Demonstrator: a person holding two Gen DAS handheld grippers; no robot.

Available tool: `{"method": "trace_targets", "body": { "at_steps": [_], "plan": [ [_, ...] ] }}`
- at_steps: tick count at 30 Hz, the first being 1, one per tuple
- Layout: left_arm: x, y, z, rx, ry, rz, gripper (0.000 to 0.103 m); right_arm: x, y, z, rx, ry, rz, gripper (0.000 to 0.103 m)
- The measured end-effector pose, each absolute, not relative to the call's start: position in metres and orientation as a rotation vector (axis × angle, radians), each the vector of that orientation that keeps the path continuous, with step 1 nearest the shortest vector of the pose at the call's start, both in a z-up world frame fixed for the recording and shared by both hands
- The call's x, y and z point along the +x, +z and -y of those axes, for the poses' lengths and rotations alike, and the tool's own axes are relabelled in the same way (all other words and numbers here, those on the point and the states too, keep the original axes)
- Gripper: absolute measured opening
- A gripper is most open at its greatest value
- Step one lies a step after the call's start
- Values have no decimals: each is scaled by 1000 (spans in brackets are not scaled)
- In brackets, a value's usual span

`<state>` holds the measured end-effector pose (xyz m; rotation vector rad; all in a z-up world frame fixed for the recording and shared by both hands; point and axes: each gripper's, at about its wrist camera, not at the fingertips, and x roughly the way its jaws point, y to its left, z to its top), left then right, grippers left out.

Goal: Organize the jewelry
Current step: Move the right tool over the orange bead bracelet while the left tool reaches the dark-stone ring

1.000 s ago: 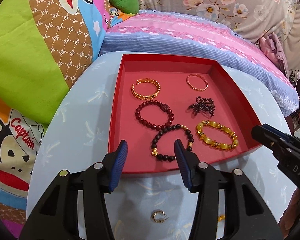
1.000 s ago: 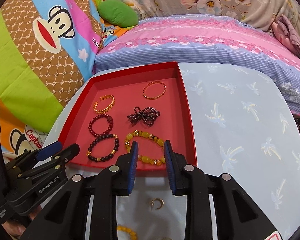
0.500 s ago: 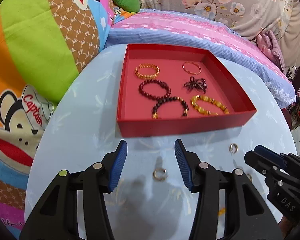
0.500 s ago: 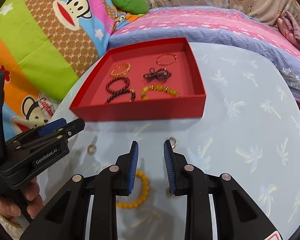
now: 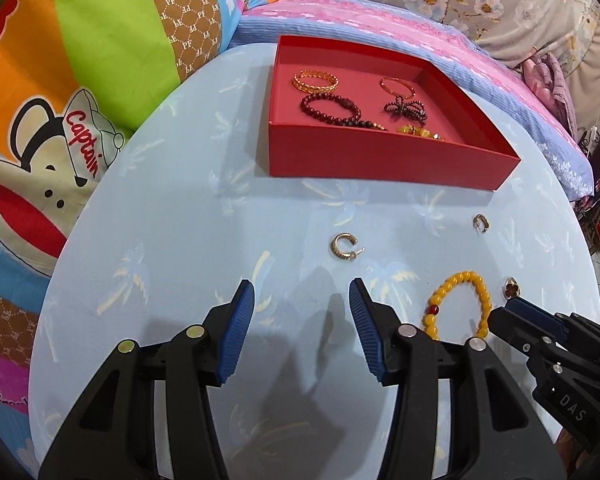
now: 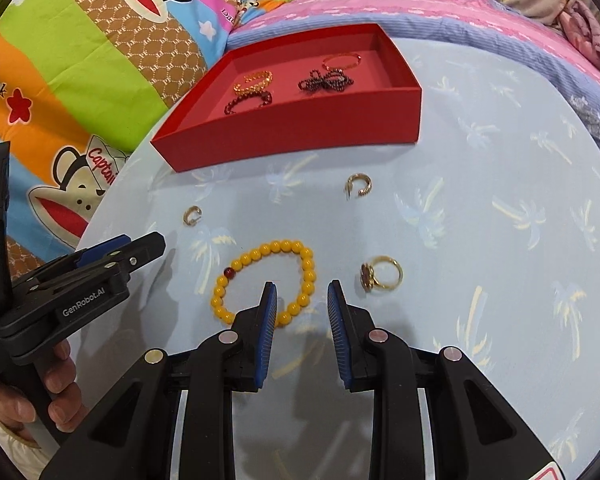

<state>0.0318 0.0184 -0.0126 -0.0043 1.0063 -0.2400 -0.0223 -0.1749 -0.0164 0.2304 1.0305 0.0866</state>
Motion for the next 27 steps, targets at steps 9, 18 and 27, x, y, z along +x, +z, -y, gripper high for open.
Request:
{"method": "trace_targets", "body": {
  "at_steps": [9,18,27],
  "plan": [
    [30,-14,-16,2,-245,-1013,47,-13,-23,172,220,68,-1037,26],
    [29,-16,-15,-1,-245,-1024,47,-8,-25,162,143,55,-1017,16],
    [24,-15,-10,1,-266,-1029,47,-41,-24,182,156,40,-1047,8]
  ]
}}
